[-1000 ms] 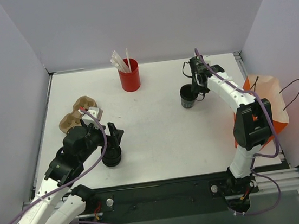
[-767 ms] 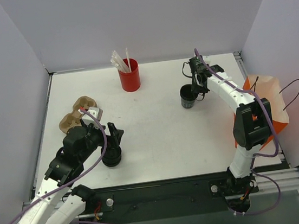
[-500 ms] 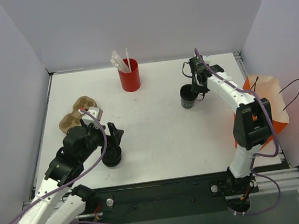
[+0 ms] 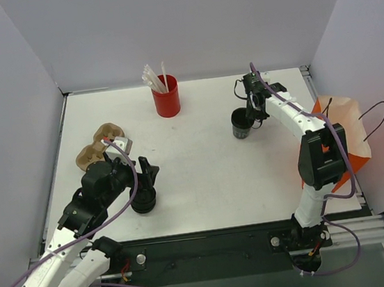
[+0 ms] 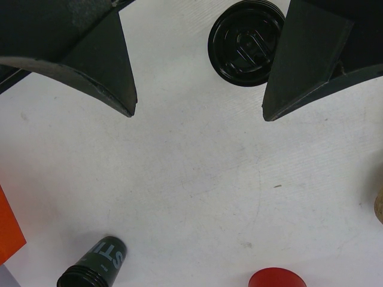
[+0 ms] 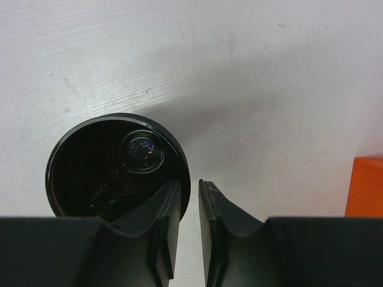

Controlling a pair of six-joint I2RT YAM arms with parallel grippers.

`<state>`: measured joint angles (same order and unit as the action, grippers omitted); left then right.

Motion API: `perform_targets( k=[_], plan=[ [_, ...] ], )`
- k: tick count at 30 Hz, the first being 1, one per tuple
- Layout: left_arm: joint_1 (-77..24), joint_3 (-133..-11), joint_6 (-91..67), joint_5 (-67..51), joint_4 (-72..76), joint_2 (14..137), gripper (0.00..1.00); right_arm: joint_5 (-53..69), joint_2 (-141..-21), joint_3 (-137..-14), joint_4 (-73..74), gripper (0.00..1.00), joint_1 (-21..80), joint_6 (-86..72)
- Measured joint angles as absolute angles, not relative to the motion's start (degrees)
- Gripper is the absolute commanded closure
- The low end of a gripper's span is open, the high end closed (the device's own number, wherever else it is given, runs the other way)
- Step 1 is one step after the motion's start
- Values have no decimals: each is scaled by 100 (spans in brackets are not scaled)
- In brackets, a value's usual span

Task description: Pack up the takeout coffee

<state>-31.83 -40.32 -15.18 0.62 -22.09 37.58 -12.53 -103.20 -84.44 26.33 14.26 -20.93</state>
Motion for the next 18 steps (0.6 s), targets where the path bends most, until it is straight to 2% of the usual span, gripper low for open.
perform_targets(
  k=[9, 14, 18],
  plan=[
    [-3186, -4032, -1479, 62, -2209, 3758, 4, -1216, -10466, -8444, 2633, 86, 1396, -2093],
    [-3186, -4032, -1479, 62, -2209, 3763, 4, -1212, -10466, -8444, 2633, 82, 1391, -2091],
    [-3186, -4032, -1476, 62, -2209, 3765, 4, -1212, -10466, -8444, 2633, 82, 1391, -2091]
  ],
)
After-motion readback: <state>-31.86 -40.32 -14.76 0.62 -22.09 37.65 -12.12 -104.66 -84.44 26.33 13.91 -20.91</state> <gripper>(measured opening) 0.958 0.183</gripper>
